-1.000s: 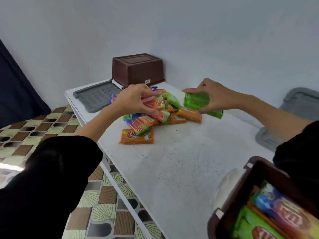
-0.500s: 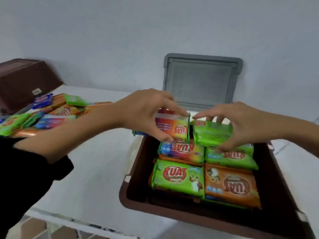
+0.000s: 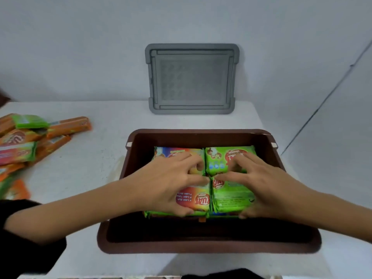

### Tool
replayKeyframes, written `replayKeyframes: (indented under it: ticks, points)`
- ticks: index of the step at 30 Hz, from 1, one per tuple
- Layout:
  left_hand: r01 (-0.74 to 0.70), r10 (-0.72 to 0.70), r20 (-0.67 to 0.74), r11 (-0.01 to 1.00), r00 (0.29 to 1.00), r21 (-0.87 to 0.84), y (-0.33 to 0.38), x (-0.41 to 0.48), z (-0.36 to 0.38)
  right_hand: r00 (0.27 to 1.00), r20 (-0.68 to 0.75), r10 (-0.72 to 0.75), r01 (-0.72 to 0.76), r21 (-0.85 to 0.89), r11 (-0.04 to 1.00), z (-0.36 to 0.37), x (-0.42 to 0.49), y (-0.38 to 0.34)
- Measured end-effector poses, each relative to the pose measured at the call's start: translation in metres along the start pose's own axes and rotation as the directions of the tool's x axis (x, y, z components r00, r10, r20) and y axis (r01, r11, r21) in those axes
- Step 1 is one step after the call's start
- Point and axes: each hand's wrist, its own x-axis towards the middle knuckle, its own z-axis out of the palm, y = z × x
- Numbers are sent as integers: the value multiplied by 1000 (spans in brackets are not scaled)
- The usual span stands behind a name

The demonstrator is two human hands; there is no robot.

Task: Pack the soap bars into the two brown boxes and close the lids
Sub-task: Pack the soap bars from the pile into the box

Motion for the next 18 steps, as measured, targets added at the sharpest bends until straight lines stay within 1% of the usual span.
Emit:
replayKeyframes:
  ticks: [2,4,6,8,10,11,13,15,18]
  points:
    - [-1,1,-8,1000,1000,6,0,0,3,997,-76,-20,15,-60,998,4,1,3]
    - [2,-2,-9,1000,1000,3,0,0,4,995,-92,-42,32,-107,994,6,3,5]
    - [13,-13,-1,1000,1000,-10,0,2,4,995,-88,-50,40,-113,993,6,6,5]
    - [17,-16,21,999,1000,-34,-2,3,5,996,-77,-48,40,-96,995,5,8,6]
    - [15,-14,23,998,1000,-64,-5,6,2,999,-22,-36,36,-21,999,0,11,9]
    - [38,-38,5,994,999,-104,-8,8,-1,999,-17,-28,28,8,1000,-5,13,12]
    - [145,-155,-21,961,988,-237,-21,13,-12,1000,-4,2,-1,61,998,-16,17,17]
    - [212,-252,-103,931,962,-296,-38,20,-22,994,-102,40,-26,135,990,-28,26,22]
    - [250,-324,-247,924,913,-288,-70,34,-32,960,-269,80,-31,181,983,-43,43,34]
